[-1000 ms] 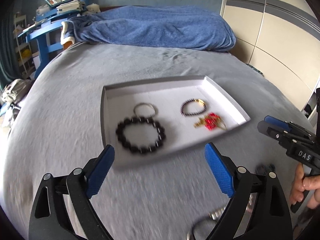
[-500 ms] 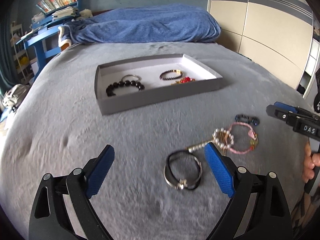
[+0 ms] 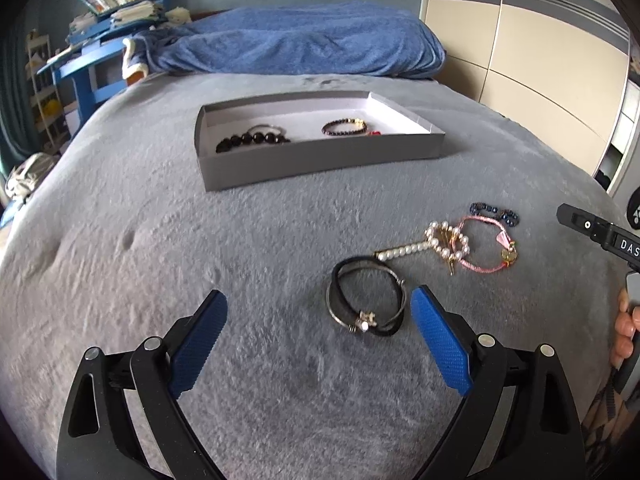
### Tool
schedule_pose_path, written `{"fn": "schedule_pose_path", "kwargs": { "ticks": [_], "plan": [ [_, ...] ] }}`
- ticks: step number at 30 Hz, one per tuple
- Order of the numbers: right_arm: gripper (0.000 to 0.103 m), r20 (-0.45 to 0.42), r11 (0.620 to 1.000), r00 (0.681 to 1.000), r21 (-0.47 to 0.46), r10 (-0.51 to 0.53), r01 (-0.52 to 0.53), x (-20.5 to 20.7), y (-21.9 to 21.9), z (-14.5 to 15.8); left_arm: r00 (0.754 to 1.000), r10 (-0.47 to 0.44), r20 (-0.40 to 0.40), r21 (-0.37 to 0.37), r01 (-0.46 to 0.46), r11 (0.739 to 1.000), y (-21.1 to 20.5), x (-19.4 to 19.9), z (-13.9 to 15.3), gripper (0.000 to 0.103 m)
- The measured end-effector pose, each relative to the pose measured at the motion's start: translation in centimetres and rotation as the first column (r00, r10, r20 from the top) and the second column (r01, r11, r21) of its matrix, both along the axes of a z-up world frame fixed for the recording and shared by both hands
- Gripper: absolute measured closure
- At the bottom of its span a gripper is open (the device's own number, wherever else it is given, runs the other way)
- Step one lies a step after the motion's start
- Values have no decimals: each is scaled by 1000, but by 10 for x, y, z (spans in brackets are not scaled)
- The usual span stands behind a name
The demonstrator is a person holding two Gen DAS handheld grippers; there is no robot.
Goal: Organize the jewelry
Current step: 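Move both tools back toward the remaining bracelets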
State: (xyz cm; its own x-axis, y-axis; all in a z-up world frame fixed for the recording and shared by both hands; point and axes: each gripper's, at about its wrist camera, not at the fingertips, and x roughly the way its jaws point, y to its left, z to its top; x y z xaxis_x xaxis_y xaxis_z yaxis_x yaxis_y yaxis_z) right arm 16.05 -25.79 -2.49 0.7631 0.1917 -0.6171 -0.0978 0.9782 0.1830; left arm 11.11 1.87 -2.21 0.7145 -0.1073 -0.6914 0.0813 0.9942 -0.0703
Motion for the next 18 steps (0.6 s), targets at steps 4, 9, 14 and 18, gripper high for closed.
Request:
{"fn": "schedule_pose_path", "kwargs": {
  "ticks": [4,9,14,18],
  "plan": [
    [20,-17,999,999,-4,-45,45,-2,-4,-4,1000,-5,7,3,5,1000,-3,-2,0,10],
    [20,-50,999,998,-27,-41,39,2,0,-13,1000,-9,8,4,9,1000,-3,-4,1,10],
    [20,-66,1000,998,-14,-10,9,9,3,-18,1000,-15,-1,7,15,1000,-4,-3,1,10],
    [21,-59,996,996,-65,60,-64,21,19,-20,999,-40,-20,19,41,999,-10,1,0,10]
  ]
}}
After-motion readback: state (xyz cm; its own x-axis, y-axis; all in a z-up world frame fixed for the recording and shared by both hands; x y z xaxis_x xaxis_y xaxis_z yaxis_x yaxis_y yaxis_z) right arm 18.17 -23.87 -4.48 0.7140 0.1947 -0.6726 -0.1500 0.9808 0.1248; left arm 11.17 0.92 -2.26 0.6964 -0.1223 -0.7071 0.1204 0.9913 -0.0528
